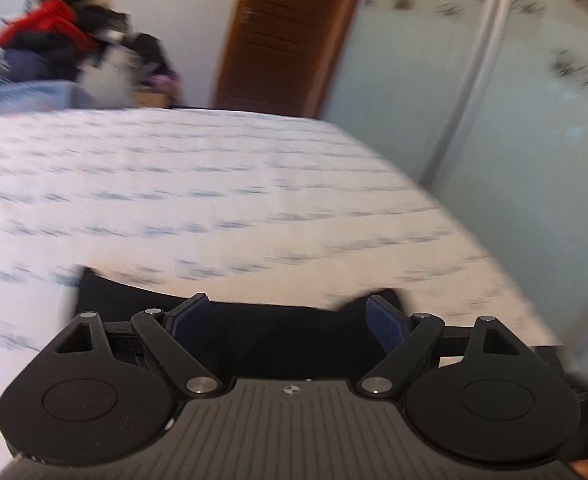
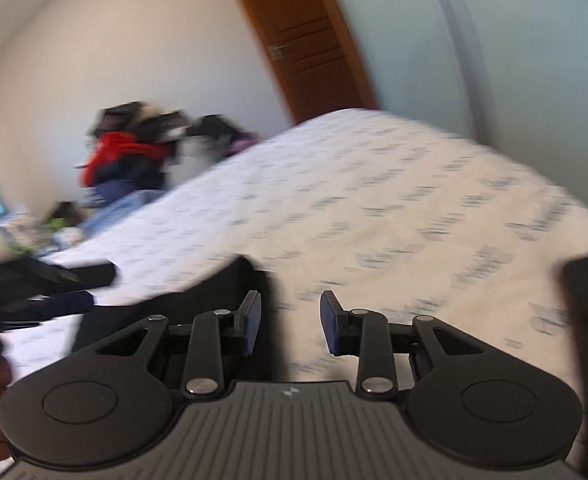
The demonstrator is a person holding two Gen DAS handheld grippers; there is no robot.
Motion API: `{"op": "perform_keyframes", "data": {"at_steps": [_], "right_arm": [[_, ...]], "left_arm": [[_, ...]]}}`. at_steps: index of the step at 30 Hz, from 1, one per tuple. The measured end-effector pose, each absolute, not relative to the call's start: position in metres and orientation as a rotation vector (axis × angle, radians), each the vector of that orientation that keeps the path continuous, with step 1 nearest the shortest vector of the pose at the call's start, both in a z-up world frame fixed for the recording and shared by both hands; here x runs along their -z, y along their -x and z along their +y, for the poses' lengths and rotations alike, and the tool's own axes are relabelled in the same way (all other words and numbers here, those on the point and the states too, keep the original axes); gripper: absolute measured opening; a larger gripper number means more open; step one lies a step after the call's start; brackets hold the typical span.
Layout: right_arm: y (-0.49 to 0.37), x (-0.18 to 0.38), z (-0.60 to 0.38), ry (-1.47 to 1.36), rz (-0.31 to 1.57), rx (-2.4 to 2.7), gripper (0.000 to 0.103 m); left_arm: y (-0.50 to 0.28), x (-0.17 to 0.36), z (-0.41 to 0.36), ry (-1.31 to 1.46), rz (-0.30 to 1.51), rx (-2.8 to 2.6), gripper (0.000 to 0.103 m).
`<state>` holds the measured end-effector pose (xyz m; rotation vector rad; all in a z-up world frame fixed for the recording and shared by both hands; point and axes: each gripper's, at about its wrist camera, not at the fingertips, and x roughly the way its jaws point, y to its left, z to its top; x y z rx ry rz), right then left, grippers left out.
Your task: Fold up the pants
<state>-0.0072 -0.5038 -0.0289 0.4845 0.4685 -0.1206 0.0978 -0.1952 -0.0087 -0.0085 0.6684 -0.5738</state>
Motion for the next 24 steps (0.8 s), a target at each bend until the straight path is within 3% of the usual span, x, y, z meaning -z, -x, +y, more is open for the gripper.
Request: {"op": "perform_keyframes", "data": {"at_steps": [9, 10, 13, 18, 21, 22, 24], "right_arm": [[-0.086, 0.043, -0.504, -0.594, 0.608, -0.098, 0.035], [-0.088, 0.044, -0.505, -0.6, 0.606, -0.109, 0.032], [-0.082, 0.04, -0.501, -0.57, 0.597, -0.134, 0.009], [-0.079, 0.038, -0.495, -0.42, 0.602, 0.011, 0.006], [-0.074, 0.036, -0.505, -0.482, 0.571, -0.006, 0.007], [-0.074, 0.036, -0.508, -0.518, 0.564, -0.031, 0.013], [-0.076, 0.035, -0.51, -0.548, 0.574, -0.042, 0.046]], "left_arm": [[-0.139, 0.041, -0.16, -0.064, 0.739, 0.403, 0.08], [-0.138, 0.042, -0.161, -0.078, 0.731, 0.399, 0.08], [-0.14, 0.047, -0.165, -0.098, 0.714, 0.371, 0.081], [-0.156, 0.058, -0.173, -0.121, 0.725, 0.295, 0.087], [-0.158, 0.056, -0.165, -0.074, 0.746, 0.289, 0.084], [-0.156, 0.055, -0.162, -0.061, 0.745, 0.293, 0.084], [-0.15, 0.052, -0.158, -0.047, 0.744, 0.299, 0.084]]}}
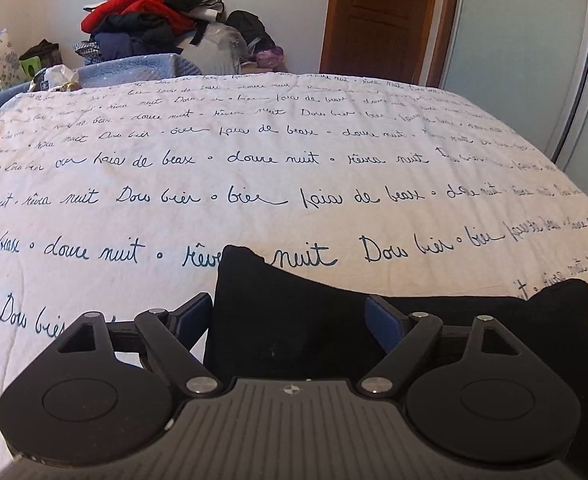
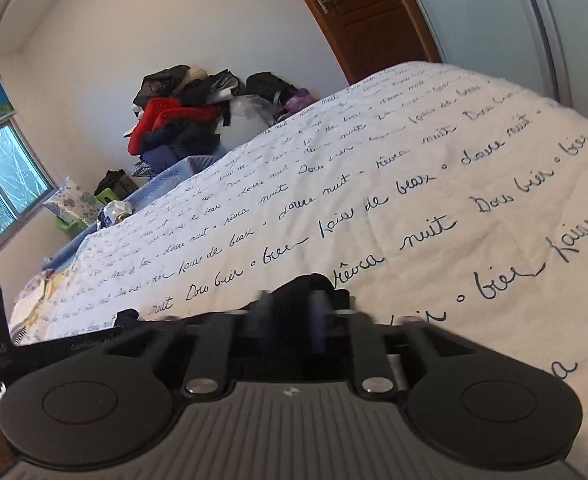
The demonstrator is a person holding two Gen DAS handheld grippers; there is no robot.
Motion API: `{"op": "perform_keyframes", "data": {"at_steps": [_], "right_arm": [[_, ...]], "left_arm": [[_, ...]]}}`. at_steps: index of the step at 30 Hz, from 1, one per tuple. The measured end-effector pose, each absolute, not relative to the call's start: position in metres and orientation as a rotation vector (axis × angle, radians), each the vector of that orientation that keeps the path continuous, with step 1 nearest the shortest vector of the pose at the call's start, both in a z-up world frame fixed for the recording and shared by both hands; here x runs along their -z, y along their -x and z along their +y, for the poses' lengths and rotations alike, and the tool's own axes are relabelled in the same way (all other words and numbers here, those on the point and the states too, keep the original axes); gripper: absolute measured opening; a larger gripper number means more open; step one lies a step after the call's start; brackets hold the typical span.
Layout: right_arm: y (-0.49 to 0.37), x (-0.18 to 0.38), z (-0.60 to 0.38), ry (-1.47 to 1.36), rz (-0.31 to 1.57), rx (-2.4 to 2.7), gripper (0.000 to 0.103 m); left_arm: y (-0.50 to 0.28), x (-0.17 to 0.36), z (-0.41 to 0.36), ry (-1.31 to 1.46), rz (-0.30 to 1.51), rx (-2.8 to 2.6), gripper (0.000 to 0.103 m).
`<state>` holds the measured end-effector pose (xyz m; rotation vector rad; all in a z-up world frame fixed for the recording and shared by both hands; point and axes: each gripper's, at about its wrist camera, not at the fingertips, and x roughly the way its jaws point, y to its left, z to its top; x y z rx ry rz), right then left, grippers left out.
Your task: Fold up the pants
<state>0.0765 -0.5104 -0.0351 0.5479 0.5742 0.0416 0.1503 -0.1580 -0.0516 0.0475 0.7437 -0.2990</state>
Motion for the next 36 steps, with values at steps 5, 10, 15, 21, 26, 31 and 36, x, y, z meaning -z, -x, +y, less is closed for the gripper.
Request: {"op": "perform_keyframes", "data": {"at_steps": [5, 10, 15, 21, 26, 31, 36], "right_arm": [[-0.086, 0.039, -0.51, -0.561, 0.569, -0.104, 0.046], [-0.091, 0.044, -0.504, -0.539, 0.605, -0.112, 0.013], [-0.078, 0.035, -0.503, -0.442, 0.583, 0.006, 0.007], [-0.062, 0.032, -0.509, -0.397, 0.543, 0.121, 0.007], [-0.023, 0.029, -0.515, -0.548, 0.53, -0.017, 0.012], [0.012, 0.033, -0.501, -0.599, 0.553, -0.063, 0.049], [0.04, 0.032, -0.502, -0.693, 0.501, -0.108, 0.065]], "left_arm": [[-0.138, 0.046, -0.156, -0.039, 0.727, 0.314, 0.083], [-0.129, 0.043, -0.163, -0.055, 0.707, 0.329, 0.084], [-0.131, 0.047, -0.166, -0.057, 0.713, 0.309, 0.084], [-0.121, 0.043, -0.162, -0.086, 0.679, 0.312, 0.084], [-0.116, 0.042, -0.163, -0.099, 0.688, 0.334, 0.085], [-0.096, 0.037, -0.167, -0.118, 0.659, 0.381, 0.086], [-0.082, 0.035, -0.172, -0.136, 0.652, 0.43, 0.086]]}}
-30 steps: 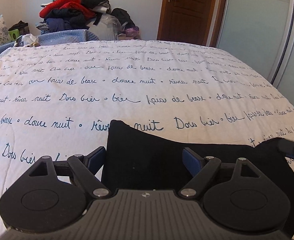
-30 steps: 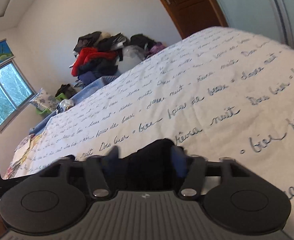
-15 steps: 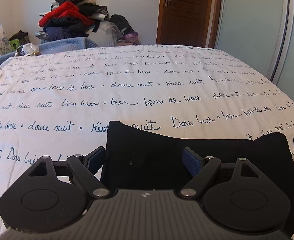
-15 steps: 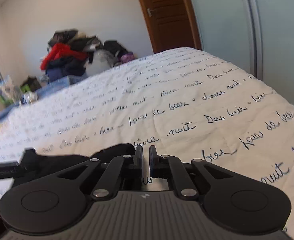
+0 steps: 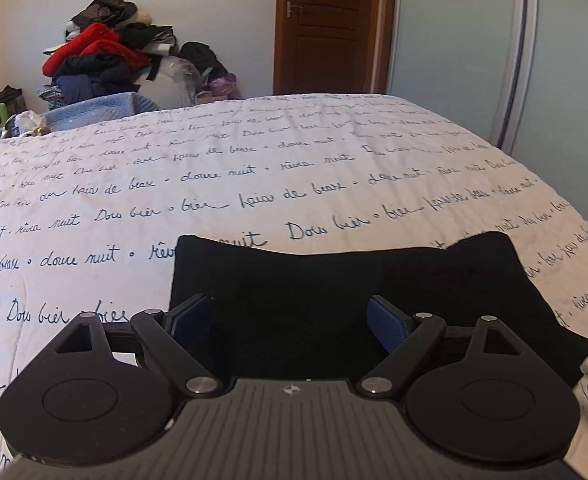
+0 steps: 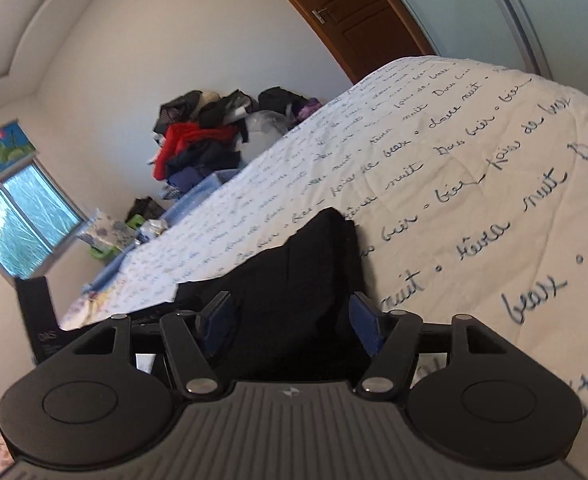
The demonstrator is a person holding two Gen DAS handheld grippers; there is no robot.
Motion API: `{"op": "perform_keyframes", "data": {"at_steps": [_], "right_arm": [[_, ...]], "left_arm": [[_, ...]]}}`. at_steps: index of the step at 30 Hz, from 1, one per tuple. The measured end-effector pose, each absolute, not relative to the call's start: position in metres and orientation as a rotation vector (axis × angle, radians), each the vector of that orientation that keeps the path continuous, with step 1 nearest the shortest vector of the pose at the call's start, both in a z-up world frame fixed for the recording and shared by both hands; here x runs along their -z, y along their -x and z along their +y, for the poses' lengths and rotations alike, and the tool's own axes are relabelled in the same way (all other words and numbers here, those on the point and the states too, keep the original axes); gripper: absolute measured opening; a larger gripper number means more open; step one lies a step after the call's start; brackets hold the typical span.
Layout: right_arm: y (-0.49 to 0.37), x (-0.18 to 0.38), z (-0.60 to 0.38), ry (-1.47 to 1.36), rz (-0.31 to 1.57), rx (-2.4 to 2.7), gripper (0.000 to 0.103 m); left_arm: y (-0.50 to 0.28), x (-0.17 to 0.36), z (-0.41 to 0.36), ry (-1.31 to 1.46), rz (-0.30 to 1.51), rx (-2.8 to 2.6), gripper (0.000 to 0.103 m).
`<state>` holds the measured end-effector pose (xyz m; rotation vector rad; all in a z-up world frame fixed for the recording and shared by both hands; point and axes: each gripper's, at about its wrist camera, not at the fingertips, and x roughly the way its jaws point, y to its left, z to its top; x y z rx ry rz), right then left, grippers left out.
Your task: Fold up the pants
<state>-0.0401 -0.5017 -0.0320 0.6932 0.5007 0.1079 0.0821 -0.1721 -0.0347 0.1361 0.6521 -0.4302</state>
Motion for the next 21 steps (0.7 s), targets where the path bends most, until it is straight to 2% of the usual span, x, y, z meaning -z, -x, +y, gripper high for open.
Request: {"op": "perform_keyframes", "data": {"at_steps": [8, 18, 19, 20, 21], "right_arm": [[0.034, 0.044, -0.478, -0.709, 0.595, -0.197, 0.065], [0.004, 0.047, -0.488, -0.711, 0.548, -0.097, 0.063], [0.002, 0.05, -0.49, -0.73, 0.543, -0.102, 0.055], [0.0, 0.052, -0.49, -0.739, 0.552, -0.109, 0.03], [-0.003, 0.054, -0.488, -0.736, 0.572, -0.11, 0.016]], "left_arm": [[-0.077, 0.036, -0.17, -0.13, 0.656, 0.426, 0.087], [-0.073, 0.033, -0.165, -0.12, 0.653, 0.419, 0.087], [-0.073, 0.033, -0.165, -0.12, 0.649, 0.42, 0.087], [-0.072, 0.033, -0.166, -0.124, 0.652, 0.421, 0.087], [-0.072, 0.034, -0.167, -0.128, 0.657, 0.424, 0.087]]}}
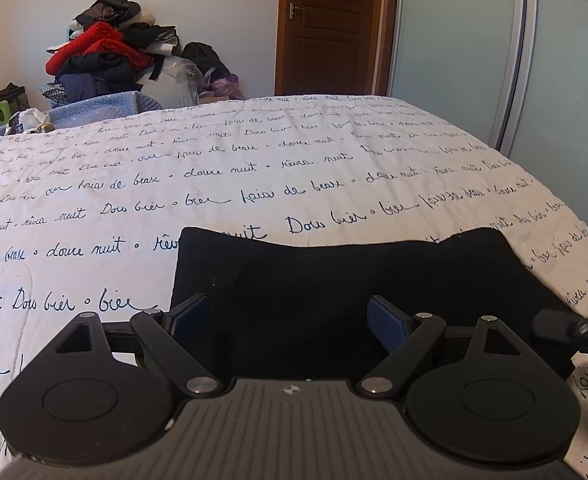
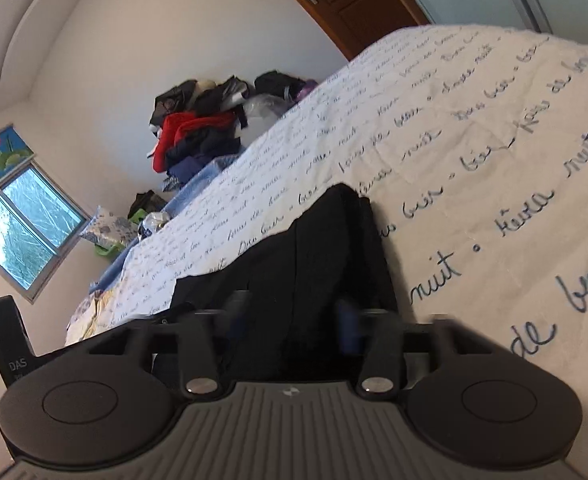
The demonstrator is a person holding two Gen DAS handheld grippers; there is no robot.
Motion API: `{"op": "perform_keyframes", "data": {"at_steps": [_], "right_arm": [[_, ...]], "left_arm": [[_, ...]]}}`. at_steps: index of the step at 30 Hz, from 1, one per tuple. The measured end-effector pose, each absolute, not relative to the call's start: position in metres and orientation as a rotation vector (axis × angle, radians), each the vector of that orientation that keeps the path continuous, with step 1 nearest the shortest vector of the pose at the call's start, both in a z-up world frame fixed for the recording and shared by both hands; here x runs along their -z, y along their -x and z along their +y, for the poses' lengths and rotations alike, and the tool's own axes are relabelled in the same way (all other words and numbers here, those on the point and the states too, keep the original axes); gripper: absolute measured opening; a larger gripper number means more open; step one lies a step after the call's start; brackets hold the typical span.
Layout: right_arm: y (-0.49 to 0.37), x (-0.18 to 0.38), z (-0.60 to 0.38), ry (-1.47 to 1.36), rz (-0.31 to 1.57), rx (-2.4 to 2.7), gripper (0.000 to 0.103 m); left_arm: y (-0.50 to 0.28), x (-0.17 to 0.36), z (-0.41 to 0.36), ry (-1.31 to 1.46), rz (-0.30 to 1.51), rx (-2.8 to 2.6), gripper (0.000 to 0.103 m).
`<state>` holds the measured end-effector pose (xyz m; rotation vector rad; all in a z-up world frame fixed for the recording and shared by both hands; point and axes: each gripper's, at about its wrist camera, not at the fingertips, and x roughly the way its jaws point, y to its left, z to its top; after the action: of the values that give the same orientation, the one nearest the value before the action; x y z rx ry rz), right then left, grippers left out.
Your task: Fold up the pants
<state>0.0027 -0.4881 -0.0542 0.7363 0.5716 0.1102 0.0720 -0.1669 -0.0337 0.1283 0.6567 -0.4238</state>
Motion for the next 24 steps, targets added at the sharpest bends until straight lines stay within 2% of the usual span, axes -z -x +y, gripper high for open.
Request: {"op": "perform_keyframes", "data": {"at_steps": [1, 5, 9, 11, 13, 17, 24], "right_arm": [[-0.004, 0.055, -0.484, -0.714, 0.586, -0.109, 0.008], [0.006, 0.048, -0.474, -0.598, 0.574, -0.064, 0.007], [0.011, 0.048, -0.479, -0.576, 0.595, -0.045, 0.008], [0.007, 0.05, -0.48, -0.574, 0.617, -0.05, 0.012], [0.007, 0.042, -0.484, -0.579, 0.589, -0.021, 0.016], [-0.007, 0.01, -0.474, -0.421, 0.509, -0.002, 0.016], [-0.074, 0.032, -0.45, -0.307, 0.693, -0.096, 0.016]], "left_arm": [[-0.071, 0.034, -0.167, -0.131, 0.659, 0.428, 0.087], [-0.069, 0.033, -0.166, -0.134, 0.653, 0.437, 0.087], [-0.072, 0.036, -0.165, -0.135, 0.664, 0.433, 0.087], [-0.075, 0.038, -0.164, -0.131, 0.687, 0.431, 0.087], [-0.075, 0.039, -0.161, -0.117, 0.691, 0.432, 0.087], [-0.076, 0.039, -0.162, -0.129, 0.694, 0.422, 0.087], [-0.072, 0.044, -0.166, -0.152, 0.71, 0.423, 0.087]]}}
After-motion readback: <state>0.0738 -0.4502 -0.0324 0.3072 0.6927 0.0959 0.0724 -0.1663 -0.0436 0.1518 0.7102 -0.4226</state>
